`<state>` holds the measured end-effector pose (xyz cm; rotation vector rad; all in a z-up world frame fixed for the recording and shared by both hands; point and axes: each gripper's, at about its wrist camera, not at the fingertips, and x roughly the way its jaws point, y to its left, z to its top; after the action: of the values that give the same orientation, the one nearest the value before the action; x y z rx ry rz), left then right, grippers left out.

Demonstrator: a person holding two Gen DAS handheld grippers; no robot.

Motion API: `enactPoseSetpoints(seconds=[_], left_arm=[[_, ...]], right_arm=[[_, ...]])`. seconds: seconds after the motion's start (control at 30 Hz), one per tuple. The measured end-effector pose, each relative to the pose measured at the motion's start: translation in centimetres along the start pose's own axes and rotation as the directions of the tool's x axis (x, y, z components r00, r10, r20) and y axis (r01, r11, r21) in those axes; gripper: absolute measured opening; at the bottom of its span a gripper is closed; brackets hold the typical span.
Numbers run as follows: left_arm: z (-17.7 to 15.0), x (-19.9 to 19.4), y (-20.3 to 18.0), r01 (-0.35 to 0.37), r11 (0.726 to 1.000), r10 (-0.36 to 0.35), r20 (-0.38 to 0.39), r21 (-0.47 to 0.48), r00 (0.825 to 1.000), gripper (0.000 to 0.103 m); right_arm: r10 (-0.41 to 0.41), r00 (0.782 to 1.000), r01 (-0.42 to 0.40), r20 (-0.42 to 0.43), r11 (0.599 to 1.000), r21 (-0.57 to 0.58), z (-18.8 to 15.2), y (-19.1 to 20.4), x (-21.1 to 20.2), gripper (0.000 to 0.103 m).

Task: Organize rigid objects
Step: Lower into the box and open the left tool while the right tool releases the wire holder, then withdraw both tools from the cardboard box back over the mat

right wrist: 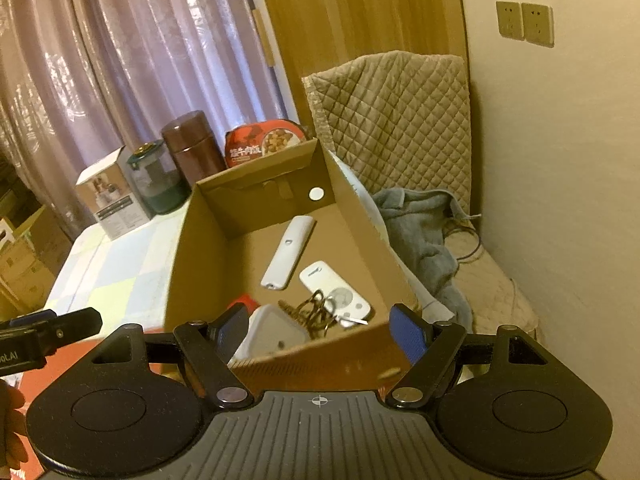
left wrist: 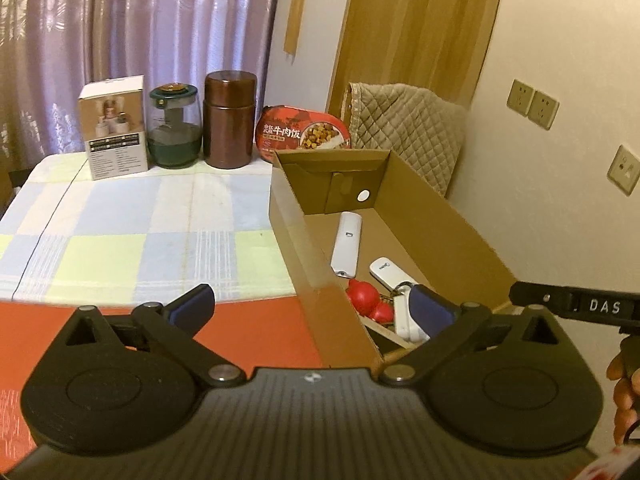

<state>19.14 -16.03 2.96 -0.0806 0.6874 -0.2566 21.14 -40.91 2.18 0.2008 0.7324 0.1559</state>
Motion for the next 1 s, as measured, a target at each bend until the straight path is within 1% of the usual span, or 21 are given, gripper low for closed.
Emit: enactPoseSetpoints(seconds=[0.07,0.17,0.33,0.4,0.47,0.57,0.7,1.0], left_arm=[[-0.4,-1.4,0.0,-0.007,1.0,0.007,0.003,-0.015,1.0,0.102],[-1.1,-3.3,0.1,-0.037,0.998,0.037,0.007,-0.042,0.999,0.101],[-2.5,-6.5,0.0,-0.074,0.997,0.075,0.026,-0.039,0.997,0.101],[-3.0,-7.6,-0.1,-0.071,0.997,0.072,0.03,-0.039,0.997,0.101],[-3.6,-8.5,0.0,-0.068,0.996,0.069,0.021,-0.058,0.997,0.101],[-4.4,-9.6,0.1,-0.071,0.994,0.073,0.019,-0.085,0.997,0.101],[-5.5,-11.0,0.1,-0.076,0.992,0.078,0.016,-0.097,0.997,0.101],[-7.5,-12.4,-1.3,-0.069,0.997,0.069,0.001,-0.043,0.998,0.101]], right_arm=[[0.002,1.0,-0.002,0.002,1.0,-0.01,-0.3,0.5,-1.2,0.074],[0.001,1.0,0.0,0.016,1.0,-0.01,-0.8,1.2,-2.9,0.074],[0.007,0.999,-0.006,0.033,1.0,-0.012,-2.0,2.4,-5.9,0.074],[0.005,0.999,-0.004,0.04,1.0,-0.024,-2.5,2.9,-6.9,0.074],[0.004,0.999,-0.003,0.045,0.999,-0.033,-3.2,3.3,-7.9,0.074],[0.009,0.999,-0.007,0.045,0.999,-0.036,-4.2,3.9,-9.1,0.074],[0.013,0.999,-0.011,0.036,0.998,-0.063,-5.5,4.7,-10.3,0.074],[-0.018,1.0,0.021,0.019,0.988,-0.154,-8.2,6.1,-11.7,0.074]])
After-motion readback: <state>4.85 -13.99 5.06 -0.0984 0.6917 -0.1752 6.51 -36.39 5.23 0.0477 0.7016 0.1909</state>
